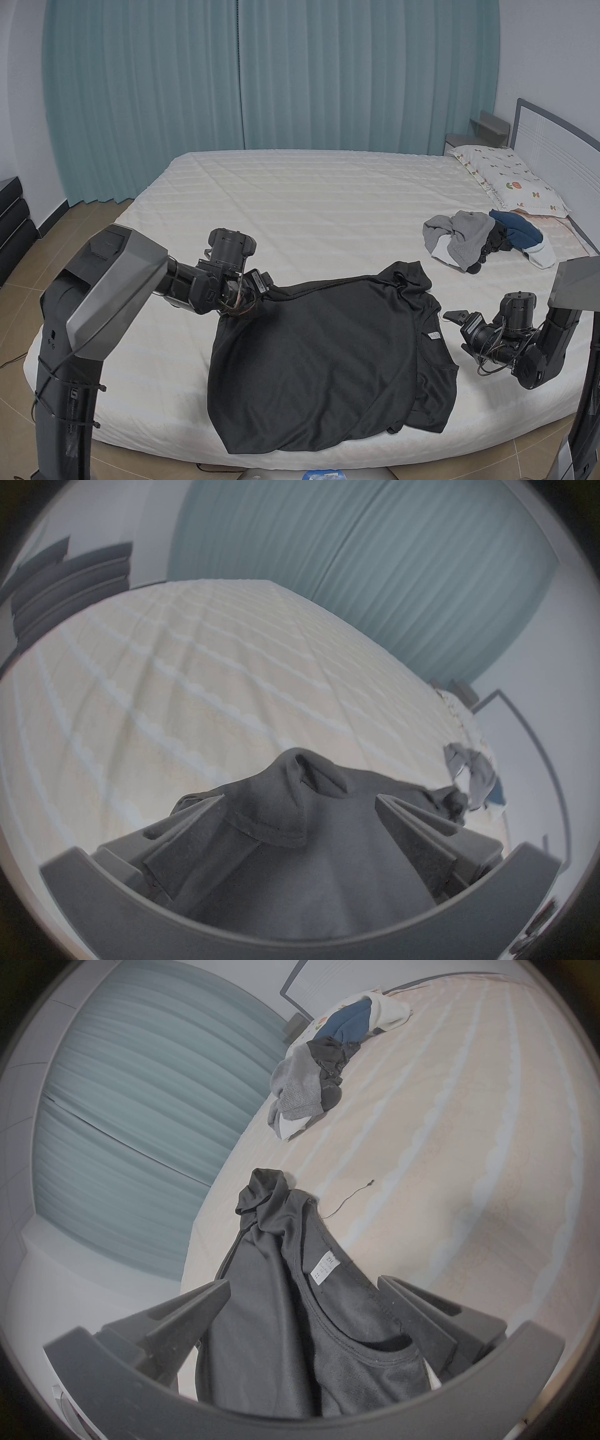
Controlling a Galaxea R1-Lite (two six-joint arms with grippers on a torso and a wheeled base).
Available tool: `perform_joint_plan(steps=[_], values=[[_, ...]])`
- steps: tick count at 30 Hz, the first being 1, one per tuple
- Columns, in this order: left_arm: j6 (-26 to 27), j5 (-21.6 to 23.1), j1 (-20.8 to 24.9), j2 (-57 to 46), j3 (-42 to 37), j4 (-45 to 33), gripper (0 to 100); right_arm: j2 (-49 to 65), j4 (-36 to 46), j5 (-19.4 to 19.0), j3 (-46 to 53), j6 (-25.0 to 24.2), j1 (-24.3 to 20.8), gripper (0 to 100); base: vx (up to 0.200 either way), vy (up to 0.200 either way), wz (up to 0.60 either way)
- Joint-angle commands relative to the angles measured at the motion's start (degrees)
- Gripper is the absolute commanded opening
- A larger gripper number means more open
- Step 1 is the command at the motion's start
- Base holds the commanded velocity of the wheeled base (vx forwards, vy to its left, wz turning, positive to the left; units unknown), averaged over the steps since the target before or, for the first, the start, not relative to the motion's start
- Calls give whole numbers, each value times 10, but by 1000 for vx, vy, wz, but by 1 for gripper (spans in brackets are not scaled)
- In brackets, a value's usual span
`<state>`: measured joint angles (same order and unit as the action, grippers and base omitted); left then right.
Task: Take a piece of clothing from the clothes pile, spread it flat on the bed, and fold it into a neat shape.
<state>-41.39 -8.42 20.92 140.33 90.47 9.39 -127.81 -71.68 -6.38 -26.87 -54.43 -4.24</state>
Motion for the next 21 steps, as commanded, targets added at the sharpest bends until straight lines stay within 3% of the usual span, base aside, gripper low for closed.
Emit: perform_joint_plan(steps=[1,10,15,16,21], values=[[40,-34,16,65,41,-9,100,-13,-28,0,16,1,4,100,0,0,0],[68,-79,16,115,113,-11,100,-8,-36,-1,24,0,1,100,0,0,0],[73,-81,16,142,149,-37,100,-6,-37,-1,24,0,4,100,0,0,0],[73,-82,15,144,156,-41,0,-5,-37,-1,24,0,5,100,0,0,0],[75,-119,-8,156,216,-36,0,-6,-37,-1,24,-1,5,100,0,0,0]])
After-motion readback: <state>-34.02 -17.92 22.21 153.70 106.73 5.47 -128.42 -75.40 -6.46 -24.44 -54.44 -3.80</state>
